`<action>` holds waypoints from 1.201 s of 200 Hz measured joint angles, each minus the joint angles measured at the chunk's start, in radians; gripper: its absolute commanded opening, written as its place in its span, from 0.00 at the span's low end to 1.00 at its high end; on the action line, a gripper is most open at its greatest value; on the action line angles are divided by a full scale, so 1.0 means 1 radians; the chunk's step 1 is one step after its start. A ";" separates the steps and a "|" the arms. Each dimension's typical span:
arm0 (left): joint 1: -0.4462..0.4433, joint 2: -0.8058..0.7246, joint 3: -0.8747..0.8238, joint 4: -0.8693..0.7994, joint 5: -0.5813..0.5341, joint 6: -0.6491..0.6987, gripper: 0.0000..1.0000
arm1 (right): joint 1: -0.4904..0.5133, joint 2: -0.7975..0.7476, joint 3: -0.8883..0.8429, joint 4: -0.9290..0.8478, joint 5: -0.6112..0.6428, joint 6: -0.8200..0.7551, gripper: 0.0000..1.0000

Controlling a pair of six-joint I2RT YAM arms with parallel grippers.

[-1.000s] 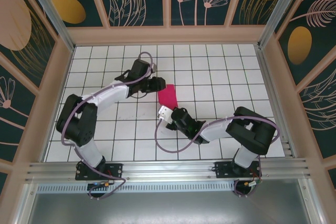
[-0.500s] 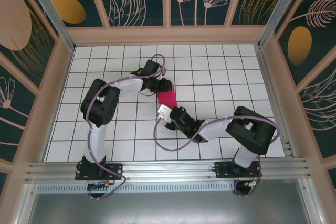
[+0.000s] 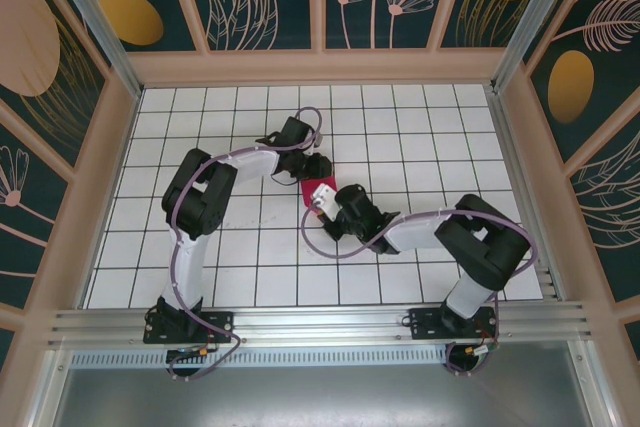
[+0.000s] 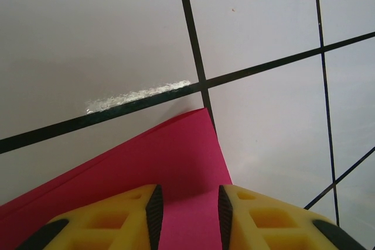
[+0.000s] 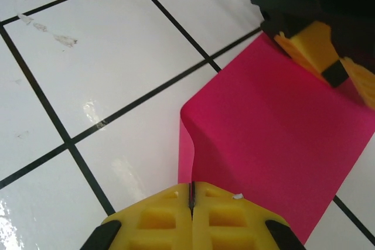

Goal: Fold a paper plane with a square sheet of paper (fold left side to right side)
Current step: Third fold the triangle at the center of the table.

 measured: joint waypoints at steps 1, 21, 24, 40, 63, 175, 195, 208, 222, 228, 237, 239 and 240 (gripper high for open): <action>0.000 0.000 0.000 0.000 0.000 0.000 0.34 | -0.004 0.000 0.001 -0.002 -0.006 0.005 0.00; -0.003 0.002 0.005 -0.003 -0.006 0.006 0.33 | -0.050 -0.003 0.013 -0.030 -0.076 0.038 0.00; -0.003 0.002 0.005 -0.003 -0.006 0.006 0.33 | -0.056 -0.003 0.016 -0.035 -0.084 0.042 0.00; -0.004 0.004 0.006 -0.003 -0.008 0.010 0.33 | -0.082 -0.003 0.032 -0.058 -0.128 0.060 0.00; -0.004 0.005 0.007 -0.003 -0.008 0.014 0.33 | -0.110 -0.002 0.053 -0.083 -0.174 0.078 0.00; -0.006 0.011 0.018 -0.011 -0.009 0.017 0.32 | -0.175 0.069 0.125 -0.158 -0.256 0.128 0.00; -0.006 0.011 0.018 -0.011 -0.009 0.017 0.32 | -0.182 0.075 0.126 -0.164 -0.259 0.140 0.00; -0.006 0.011 0.018 -0.011 -0.009 0.017 0.32 | -0.186 0.079 0.126 -0.164 -0.259 0.145 0.00; -0.006 0.011 0.018 -0.011 -0.009 0.017 0.32 | -0.192 0.083 0.126 -0.164 -0.260 0.152 0.00; -0.006 0.011 0.018 -0.011 -0.009 0.018 0.31 | -0.195 0.085 0.127 -0.164 -0.260 0.157 0.00; -0.006 0.011 0.019 -0.011 -0.009 0.017 0.31 | -0.199 0.087 0.129 -0.164 -0.261 0.161 0.00; -0.006 0.011 0.019 -0.011 -0.009 0.017 0.31 | -0.199 0.088 0.129 -0.164 -0.261 0.161 0.00; -0.006 0.011 0.019 -0.012 -0.009 0.018 0.31 | -0.199 0.088 0.130 -0.164 -0.262 0.163 0.00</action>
